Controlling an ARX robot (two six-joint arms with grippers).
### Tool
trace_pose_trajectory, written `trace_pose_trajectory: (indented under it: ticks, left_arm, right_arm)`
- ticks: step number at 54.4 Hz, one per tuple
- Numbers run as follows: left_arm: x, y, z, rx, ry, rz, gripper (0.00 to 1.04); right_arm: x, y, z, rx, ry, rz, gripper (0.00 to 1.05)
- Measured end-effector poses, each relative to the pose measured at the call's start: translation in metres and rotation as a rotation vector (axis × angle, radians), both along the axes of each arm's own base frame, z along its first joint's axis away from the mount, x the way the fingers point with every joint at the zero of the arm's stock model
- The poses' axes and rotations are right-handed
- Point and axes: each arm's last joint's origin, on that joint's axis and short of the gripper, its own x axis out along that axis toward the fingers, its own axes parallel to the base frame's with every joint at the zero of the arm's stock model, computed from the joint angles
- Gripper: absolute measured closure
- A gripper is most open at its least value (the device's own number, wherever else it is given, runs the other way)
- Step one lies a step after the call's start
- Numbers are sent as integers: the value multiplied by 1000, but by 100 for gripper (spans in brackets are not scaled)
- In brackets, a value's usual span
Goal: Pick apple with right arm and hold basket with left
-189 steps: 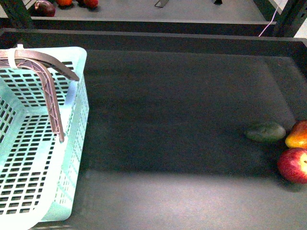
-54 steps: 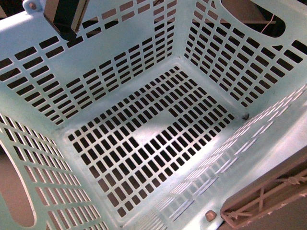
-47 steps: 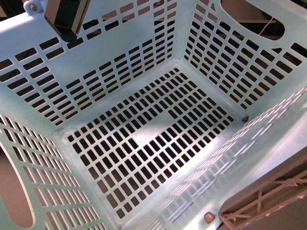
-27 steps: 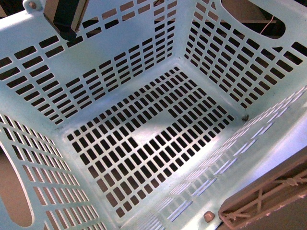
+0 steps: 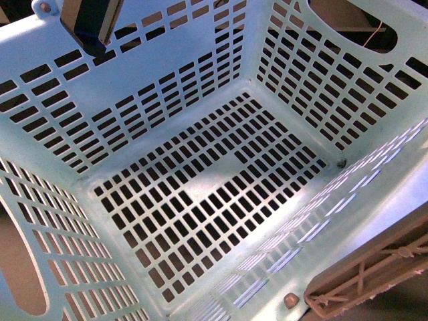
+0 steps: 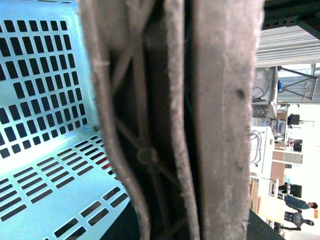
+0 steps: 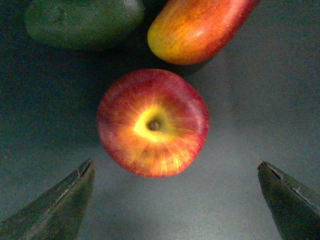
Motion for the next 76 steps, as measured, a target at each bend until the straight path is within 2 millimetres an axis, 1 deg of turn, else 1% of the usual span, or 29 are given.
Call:
trace_pose_trajectory:
  ticks: [5,15,21,27,44,55,57,60,63,71,76]
  left_arm:
    - [0,0,0,0,0,1,88]
    - [0,0,0,0,0,-1,88]
    - [0,0,0,-1,1,-2,88]
    - [0,0,0,-1,1,-1,88]
    - [0,0,0,-1,1,-2,88]
    - [0,0,0,-1,0,-1,88]
    - [0,0,0,-1,1,-2,88]
    - [0,0,0,-1,1,-2,88]
    - [0,0,0,-1,1,-1,88]
    - [0,0,0,-1,1,-1,88]
    - [0,0,0,-1,0,-1,88]
  right_arm:
    - [11,2,-8,-11,27,9,9]
    - [23,0,-14,-10,40,5,9]
    - [35,3,-17,0,45,23,9]
    - [42,5,-22,0,59,27,9]
    - [46,7,-38,17,110,18,9]
    - [43,10,-48,24,136,19,9]
    - [43,10,-49,26,139,16,11]
    - [43,10,-49,26,139,16,19]
    - [43,10,-49,27,137,14,24]
    - [40,9,-48,35,130,12,25]
    - [35,7,-40,47,115,7,25]
